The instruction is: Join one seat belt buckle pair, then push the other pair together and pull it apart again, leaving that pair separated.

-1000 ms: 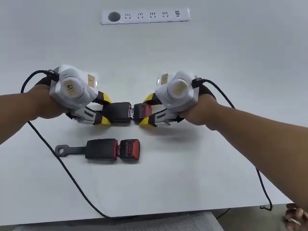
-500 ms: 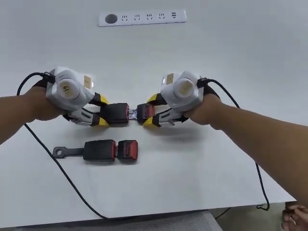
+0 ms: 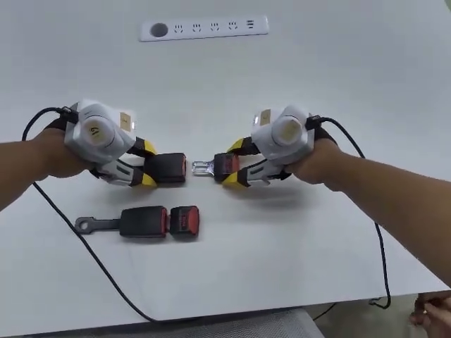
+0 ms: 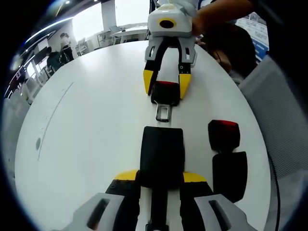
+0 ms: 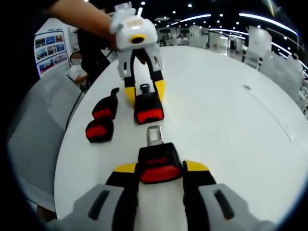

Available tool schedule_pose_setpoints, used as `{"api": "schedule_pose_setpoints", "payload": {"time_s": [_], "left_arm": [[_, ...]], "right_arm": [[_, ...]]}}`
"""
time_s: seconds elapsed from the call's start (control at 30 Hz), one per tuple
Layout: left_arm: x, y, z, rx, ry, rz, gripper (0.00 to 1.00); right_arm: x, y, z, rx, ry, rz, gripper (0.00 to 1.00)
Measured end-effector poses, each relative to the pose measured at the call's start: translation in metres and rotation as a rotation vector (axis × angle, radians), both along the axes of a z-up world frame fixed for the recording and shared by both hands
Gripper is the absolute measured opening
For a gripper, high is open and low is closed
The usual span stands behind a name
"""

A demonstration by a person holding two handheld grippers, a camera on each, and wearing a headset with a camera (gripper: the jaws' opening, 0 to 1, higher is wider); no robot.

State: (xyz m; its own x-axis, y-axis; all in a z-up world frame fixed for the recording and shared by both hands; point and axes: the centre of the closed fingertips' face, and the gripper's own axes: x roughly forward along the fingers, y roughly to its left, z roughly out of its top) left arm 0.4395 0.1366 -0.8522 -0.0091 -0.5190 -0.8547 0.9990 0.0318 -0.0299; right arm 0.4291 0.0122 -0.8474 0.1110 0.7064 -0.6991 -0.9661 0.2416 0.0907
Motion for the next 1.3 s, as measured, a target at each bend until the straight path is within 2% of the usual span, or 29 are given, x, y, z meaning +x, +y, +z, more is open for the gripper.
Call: {"api": "schedule_pose_setpoints", "payload": {"time_s": [0.43, 0.67, 0.87, 1.13, 1.2, 1.23, 1.3], "left_arm": [[-0.001, -0.001, 0.001, -0.004, 0.001, -0.002, 0.32], [-0.001, -0.001, 0.000, -0.001, 0.002, -0.001, 0.32], [-0.001, -0.001, 0.000, 0.005, 0.002, -0.002, 0.33], [-0.001, -0.001, 0.000, 0.008, 0.003, 0.010, 0.33], [-0.001, -0.001, 0.000, 0.013, 0.007, 0.024, 0.33], [-0.003, -0.003, 0.000, 0.022, 0.013, 0.022, 0.35], [-0.008, -0.003, 0.001, 0.034, 0.012, 0.004, 0.42]], "right_arm": [[0.002, -0.060, 0.006, -0.026, 0.021, -0.048, 0.36], [0.007, -0.082, 0.007, -0.049, 0.020, -0.061, 0.36], [0.011, -0.088, 0.006, -0.051, 0.019, -0.076, 0.36], [0.008, -0.084, 0.003, -0.071, 0.014, -0.076, 0.37], [0.006, -0.083, 0.001, -0.090, 0.000, -0.070, 0.38], [0.003, -0.083, 0.000, -0.100, -0.015, -0.044, 0.39], [0.002, -0.085, -0.002, -0.110, -0.047, -0.029, 0.45]]}}
